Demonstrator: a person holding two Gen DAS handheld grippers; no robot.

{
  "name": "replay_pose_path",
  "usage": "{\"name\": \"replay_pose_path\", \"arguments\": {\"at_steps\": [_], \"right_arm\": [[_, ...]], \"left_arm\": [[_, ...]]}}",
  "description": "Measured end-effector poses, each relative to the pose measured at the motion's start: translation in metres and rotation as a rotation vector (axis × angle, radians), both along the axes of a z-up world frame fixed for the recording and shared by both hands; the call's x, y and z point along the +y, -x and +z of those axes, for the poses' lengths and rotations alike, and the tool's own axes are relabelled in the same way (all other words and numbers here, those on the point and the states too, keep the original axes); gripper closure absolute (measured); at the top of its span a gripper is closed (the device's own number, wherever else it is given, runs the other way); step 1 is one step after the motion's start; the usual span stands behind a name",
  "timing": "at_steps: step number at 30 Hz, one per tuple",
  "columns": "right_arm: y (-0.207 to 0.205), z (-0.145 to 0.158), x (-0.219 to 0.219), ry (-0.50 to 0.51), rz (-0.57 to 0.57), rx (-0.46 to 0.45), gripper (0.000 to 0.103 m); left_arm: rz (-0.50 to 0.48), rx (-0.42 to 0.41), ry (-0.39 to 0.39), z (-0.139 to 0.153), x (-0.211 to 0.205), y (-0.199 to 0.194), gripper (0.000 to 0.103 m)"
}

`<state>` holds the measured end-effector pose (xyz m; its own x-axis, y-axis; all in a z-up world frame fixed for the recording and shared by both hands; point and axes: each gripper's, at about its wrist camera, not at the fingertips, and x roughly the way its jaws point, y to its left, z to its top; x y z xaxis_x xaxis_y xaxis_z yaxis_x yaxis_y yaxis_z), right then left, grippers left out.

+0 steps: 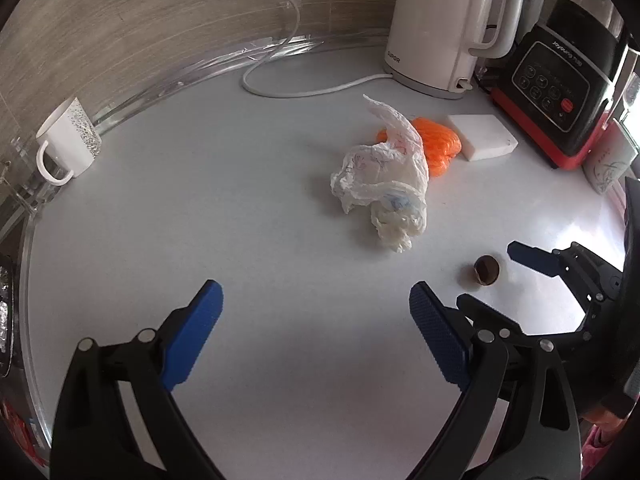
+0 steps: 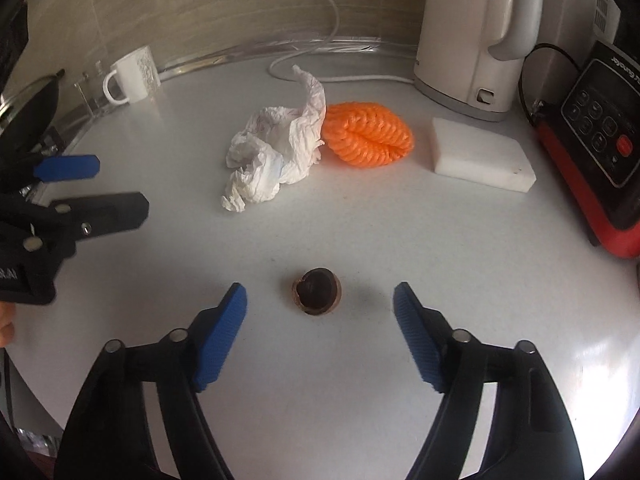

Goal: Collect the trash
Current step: 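Move both tools back to the counter toward the brown nut and tissues, then grasp the brown nut with the right tool while the left tool grasps white tissue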

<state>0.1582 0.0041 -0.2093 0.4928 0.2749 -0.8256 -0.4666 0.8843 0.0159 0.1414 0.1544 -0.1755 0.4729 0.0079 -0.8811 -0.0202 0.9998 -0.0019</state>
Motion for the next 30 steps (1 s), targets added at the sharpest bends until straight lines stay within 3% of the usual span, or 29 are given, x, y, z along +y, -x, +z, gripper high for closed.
{"name": "replay_pose_path", "arguments": {"at_steps": [3,6,11,17,30], "right_arm": [[-0.001,-0.002,0.002,0.023,0.011,-0.014,0.044],[-0.002,0.000,0.000,0.018,0.020,-0.018,0.078],[-0.002,0.000,-0.005,0.024,0.011,-0.016,0.078],[0.005,0.007,-0.027,0.003,-0.039,-0.014,0.078],[0.026,0.020,-0.087,-0.029,-0.144,-0.022,0.078]], "left_arm": [[0.002,-0.004,0.001,0.001,0.001,-0.002,0.013],[0.002,-0.006,0.002,0.002,0.000,-0.006,0.013],[-0.020,-0.004,-0.001,0.000,-0.007,-0.011,0.013],[-0.059,0.018,0.047,-0.008,-0.024,-0.027,0.013],[-0.106,0.037,0.023,-0.033,-0.065,-0.075,0.013]]}}
